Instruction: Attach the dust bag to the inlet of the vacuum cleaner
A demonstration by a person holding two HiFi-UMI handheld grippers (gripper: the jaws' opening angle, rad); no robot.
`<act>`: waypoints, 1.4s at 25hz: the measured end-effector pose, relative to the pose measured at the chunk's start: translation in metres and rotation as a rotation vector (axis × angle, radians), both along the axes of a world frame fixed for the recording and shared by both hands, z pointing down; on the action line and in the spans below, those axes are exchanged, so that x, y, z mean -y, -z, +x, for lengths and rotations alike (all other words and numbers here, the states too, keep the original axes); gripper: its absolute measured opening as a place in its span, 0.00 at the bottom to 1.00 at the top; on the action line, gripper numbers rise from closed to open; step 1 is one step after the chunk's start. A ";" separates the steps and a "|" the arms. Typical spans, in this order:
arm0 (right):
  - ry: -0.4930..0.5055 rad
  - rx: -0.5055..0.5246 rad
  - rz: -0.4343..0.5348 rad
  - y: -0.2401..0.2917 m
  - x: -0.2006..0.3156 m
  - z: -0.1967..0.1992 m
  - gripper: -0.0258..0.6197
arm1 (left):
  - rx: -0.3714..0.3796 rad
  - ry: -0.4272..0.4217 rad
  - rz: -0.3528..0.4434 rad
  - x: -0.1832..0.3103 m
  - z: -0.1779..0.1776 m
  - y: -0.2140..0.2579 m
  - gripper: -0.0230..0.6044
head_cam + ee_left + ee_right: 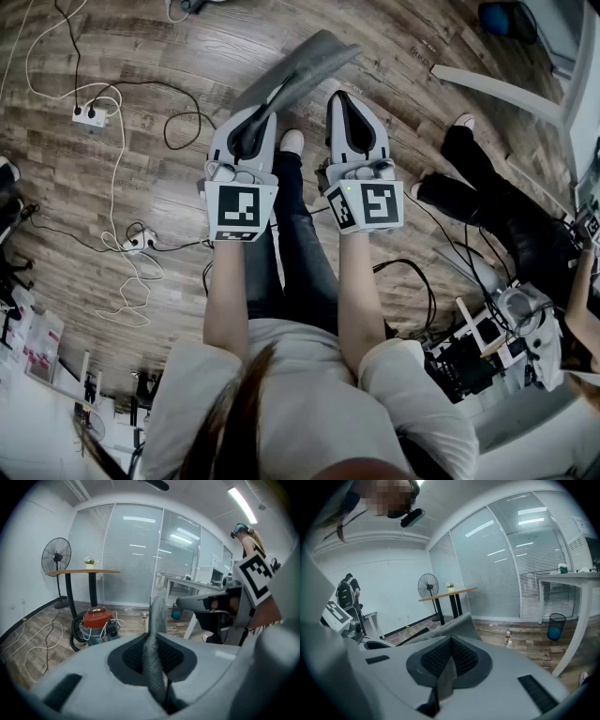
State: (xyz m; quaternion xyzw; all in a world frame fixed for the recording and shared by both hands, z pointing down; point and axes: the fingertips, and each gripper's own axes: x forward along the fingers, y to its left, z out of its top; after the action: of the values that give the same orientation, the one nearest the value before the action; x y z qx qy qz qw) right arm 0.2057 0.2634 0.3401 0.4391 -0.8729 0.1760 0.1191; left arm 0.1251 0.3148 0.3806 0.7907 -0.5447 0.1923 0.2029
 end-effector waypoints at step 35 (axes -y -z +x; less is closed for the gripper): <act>0.348 -0.127 0.017 -0.018 0.015 0.012 0.16 | 0.293 -0.417 -0.148 0.015 0.033 -0.047 0.10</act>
State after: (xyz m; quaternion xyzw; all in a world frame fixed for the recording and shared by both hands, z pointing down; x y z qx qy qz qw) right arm 0.2179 0.2486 0.3585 0.2927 -0.9278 0.1173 0.1991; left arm 0.1584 0.2999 0.4280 0.8324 -0.3781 0.3820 0.1352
